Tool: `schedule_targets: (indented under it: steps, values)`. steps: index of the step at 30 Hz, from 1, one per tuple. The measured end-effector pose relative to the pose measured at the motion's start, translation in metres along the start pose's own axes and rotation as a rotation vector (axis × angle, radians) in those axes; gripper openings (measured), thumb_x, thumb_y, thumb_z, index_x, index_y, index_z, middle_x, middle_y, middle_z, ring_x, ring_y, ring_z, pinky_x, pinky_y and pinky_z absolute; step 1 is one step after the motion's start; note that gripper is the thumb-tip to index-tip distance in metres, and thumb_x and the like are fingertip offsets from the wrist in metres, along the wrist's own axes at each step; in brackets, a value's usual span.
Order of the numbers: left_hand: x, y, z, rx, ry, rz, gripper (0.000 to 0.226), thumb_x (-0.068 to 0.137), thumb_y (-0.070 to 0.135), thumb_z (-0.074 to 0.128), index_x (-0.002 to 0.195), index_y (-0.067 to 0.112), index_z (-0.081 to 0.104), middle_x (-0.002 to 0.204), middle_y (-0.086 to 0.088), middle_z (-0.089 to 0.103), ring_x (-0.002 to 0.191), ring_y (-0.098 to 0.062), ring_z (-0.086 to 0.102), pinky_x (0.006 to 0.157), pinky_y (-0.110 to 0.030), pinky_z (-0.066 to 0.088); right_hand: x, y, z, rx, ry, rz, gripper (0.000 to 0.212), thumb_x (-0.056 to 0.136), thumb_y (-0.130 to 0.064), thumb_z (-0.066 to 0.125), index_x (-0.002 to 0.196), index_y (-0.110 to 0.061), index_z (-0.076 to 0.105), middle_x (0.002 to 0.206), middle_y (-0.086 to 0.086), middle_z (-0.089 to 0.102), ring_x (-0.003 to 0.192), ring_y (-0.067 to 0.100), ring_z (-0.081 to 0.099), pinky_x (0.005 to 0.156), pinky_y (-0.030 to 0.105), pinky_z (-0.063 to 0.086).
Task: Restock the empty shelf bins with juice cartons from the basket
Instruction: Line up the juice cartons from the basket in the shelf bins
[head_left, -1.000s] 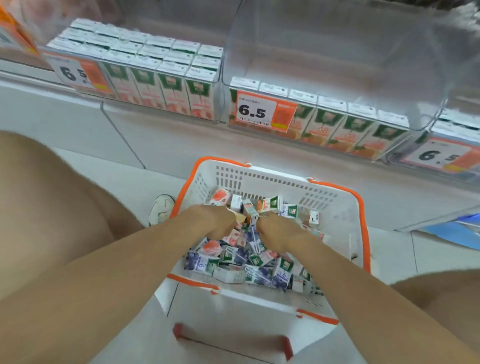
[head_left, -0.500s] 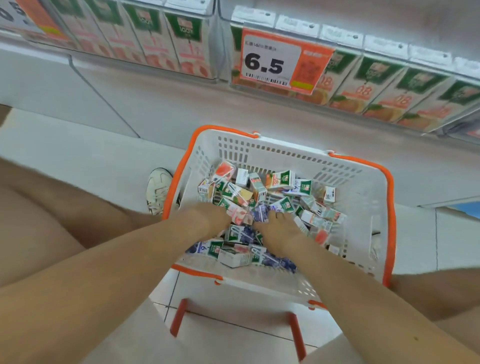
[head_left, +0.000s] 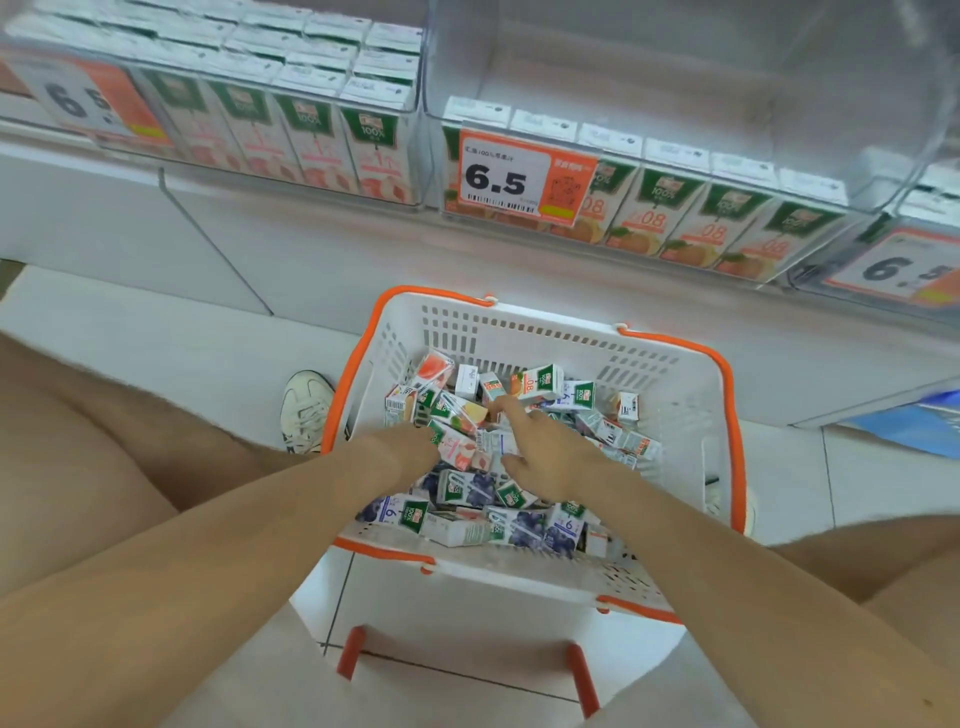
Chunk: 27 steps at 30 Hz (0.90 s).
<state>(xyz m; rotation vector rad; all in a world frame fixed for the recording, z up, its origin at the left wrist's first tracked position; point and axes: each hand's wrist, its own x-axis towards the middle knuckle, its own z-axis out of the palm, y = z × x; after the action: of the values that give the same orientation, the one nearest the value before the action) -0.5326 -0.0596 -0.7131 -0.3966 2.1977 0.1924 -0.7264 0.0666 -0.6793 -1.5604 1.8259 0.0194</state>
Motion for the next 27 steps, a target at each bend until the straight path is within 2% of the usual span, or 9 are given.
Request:
schedule_targets:
  steps: [5, 10, 12, 14, 15, 18, 20, 23, 27]
  values:
    - [0.0, -0.007, 0.018, 0.063, -0.064, 0.036, 0.058, 0.09, -0.01, 0.064, 0.144, 0.009, 0.055, 0.141, -0.007, 0.059, 0.121, -0.027, 0.064, 0.102, -0.042, 0.055, -0.018, -0.014, -0.017, 0.087, 0.061, -0.024, 0.059, 0.102, -0.034, 0.054, 0.151, -0.021, 0.023, 0.079, 0.008, 0.065, 0.073, 0.025, 0.066, 0.076, 0.046, 0.058]
    - [-0.011, -0.007, 0.009, 0.023, -0.009, 0.008, 0.083, 0.089, -0.015, 0.062, 0.16, 0.018, 0.036, 0.161, -0.012, 0.034, 0.143, -0.036, 0.045, 0.107, -0.047, 0.049, -0.019, -0.021, -0.024, 0.164, 0.108, 0.018, 0.055, 0.106, -0.041, 0.048, 0.144, -0.003, 0.037, 0.064, 0.003, 0.063, 0.069, 0.023, 0.067, 0.077, 0.046, 0.059]
    - [-0.011, -0.006, 0.01, 0.09, -0.002, 0.002, 0.072, 0.091, -0.009, 0.067, 0.155, 0.014, 0.044, 0.163, -0.013, 0.03, 0.143, -0.035, 0.043, 0.112, -0.049, 0.046, -0.018, -0.024, -0.025, 0.19, 0.118, 0.03, 0.044, 0.107, -0.038, 0.047, 0.13, -0.001, 0.049, 0.05, -0.003, 0.055, 0.054, 0.018, 0.06, 0.07, 0.044, 0.058]
    - [-0.007, -0.008, 0.014, 0.07, 0.011, -0.034, 0.066, 0.092, -0.007, 0.067, 0.152, 0.012, 0.046, 0.159, -0.013, 0.034, 0.139, -0.034, 0.046, 0.111, -0.05, 0.048, -0.016, -0.025, -0.026, 0.193, 0.115, 0.037, 0.027, 0.107, -0.036, 0.048, 0.098, -0.012, 0.056, 0.04, -0.005, 0.049, 0.046, 0.013, 0.051, 0.069, 0.046, 0.057]
    - [-0.007, -0.008, 0.014, 0.039, 0.014, -0.049, 0.064, 0.094, -0.006, 0.065, 0.151, 0.012, 0.046, 0.155, -0.012, 0.04, 0.135, -0.033, 0.049, 0.107, -0.049, 0.05, -0.016, -0.026, -0.026, 0.191, 0.113, 0.045, 0.027, 0.106, -0.037, 0.048, 0.096, -0.013, 0.056, 0.041, -0.005, 0.05, 0.046, 0.013, 0.051, 0.068, 0.046, 0.057]
    - [-0.011, -0.009, 0.004, -0.03, -0.007, -0.059, 0.059, 0.096, -0.009, 0.057, 0.149, 0.013, 0.043, 0.123, -0.008, 0.06, 0.106, -0.027, 0.06, 0.086, -0.04, 0.055, -0.015, -0.031, -0.028, 0.188, 0.128, 0.045, 0.048, 0.106, -0.038, 0.05, 0.134, 0.001, 0.05, 0.059, 0.003, 0.056, 0.056, 0.02, 0.058, 0.06, 0.04, 0.052]
    - [-0.016, -0.012, -0.005, -0.069, -0.009, -0.054, 0.06, 0.095, -0.011, 0.056, 0.149, 0.011, 0.041, 0.113, -0.009, 0.062, 0.097, -0.026, 0.062, 0.077, -0.037, 0.053, -0.015, -0.032, -0.031, 0.151, 0.149, 0.038, 0.05, 0.105, -0.037, 0.051, 0.137, 0.002, 0.049, 0.065, 0.007, 0.057, 0.06, 0.021, 0.059, 0.057, 0.037, 0.047]
    - [-0.026, -0.018, -0.02, -0.157, 0.05, -0.065, 0.049, 0.096, -0.004, 0.061, 0.141, 0.008, 0.046, 0.114, -0.007, 0.062, 0.093, -0.023, 0.061, 0.079, -0.036, 0.055, -0.015, -0.034, -0.044, 0.079, 0.196, 0.01, 0.046, 0.104, -0.039, 0.055, 0.126, 0.001, 0.058, 0.066, 0.006, 0.057, 0.061, 0.021, 0.057, 0.058, 0.036, 0.048]
    - [-0.048, -0.026, -0.056, -0.471, 0.246, -0.067, 0.046, 0.098, 0.017, 0.067, 0.14, 0.009, 0.048, 0.12, -0.005, 0.059, 0.104, -0.023, 0.061, 0.078, -0.032, 0.047, -0.018, -0.039, -0.075, 0.013, 0.3, 0.017, 0.039, 0.098, -0.045, 0.063, 0.084, -0.008, 0.06, 0.07, 0.006, 0.055, 0.065, 0.02, 0.052, 0.065, 0.041, 0.049]
